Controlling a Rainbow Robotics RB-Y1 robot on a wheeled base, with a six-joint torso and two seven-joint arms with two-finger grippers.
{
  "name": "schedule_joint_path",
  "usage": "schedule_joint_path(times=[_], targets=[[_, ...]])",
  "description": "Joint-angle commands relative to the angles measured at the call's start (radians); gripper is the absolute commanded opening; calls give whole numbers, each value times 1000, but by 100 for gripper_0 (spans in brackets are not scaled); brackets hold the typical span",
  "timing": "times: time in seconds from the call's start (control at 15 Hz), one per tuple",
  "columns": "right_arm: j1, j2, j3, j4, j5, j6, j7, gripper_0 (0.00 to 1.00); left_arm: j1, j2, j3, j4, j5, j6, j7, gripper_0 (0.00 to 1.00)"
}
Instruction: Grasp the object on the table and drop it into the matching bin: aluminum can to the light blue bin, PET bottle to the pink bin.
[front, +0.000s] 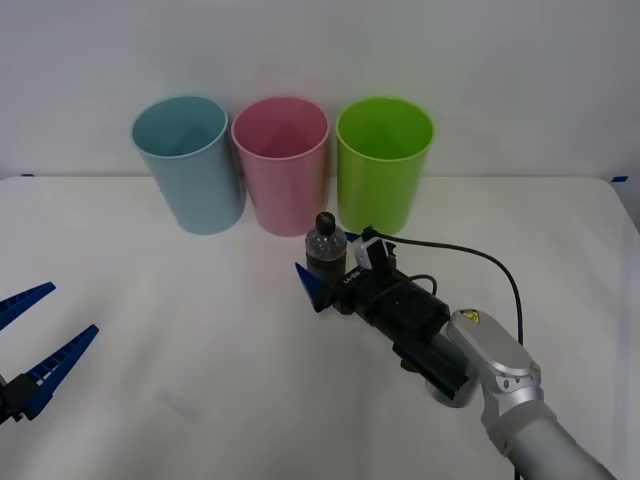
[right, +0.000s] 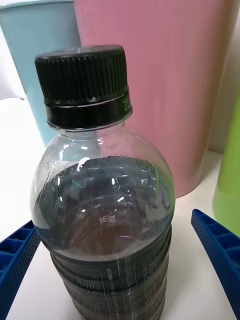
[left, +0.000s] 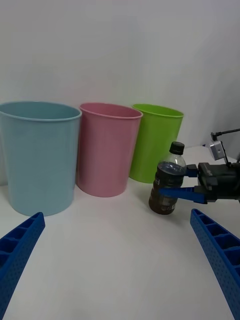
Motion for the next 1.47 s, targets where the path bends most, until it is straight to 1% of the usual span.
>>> schedule_joint_path(times=[0.07, 0.2, 0.27, 0.33, 0.67, 0.87, 0.93, 1.0, 1.13, 1.33, 1.47], targets=[[-1, 5, 1, 0, 0, 3, 2, 100, 0, 0, 0, 0, 0, 0, 0, 100], [-1, 10, 1, 0, 0, 9, 5, 100, 0, 0, 0, 0, 0, 0, 0, 100], [0, 10, 1, 0, -2, 11, 5, 12, 0, 0, 0, 0, 0, 0, 0, 100], [-1, 10, 1, 0, -2, 12, 8, 0, 0, 0, 0, 0, 0, 0, 0, 100], [-1, 10, 1, 0, 0, 11, 9, 0, 0, 0, 0, 0, 0, 0, 0, 100], [5, 5, -7, -8, 0, -23, 5, 0, 0, 0, 0, 0, 0, 0, 0, 100], [18, -4, -7, -34, 0, -35, 0, 0, 0, 0, 0, 0, 0, 0, 0, 100], [40, -18, -4, -72, 1, -41, -6, 0, 0, 0, 0, 0, 0, 0, 0, 100], [103, -67, 25, -209, 0, -29, -29, 0, 0, 0, 0, 0, 0, 0, 0, 100], [183, -128, 45, -385, 1, -29, -145, 0, 0, 0, 0, 0, 0, 0, 0, 100], [215, -167, 48, -483, 4, -32, -202, 0, 0, 0, 0, 0, 0, 0, 0, 100]])
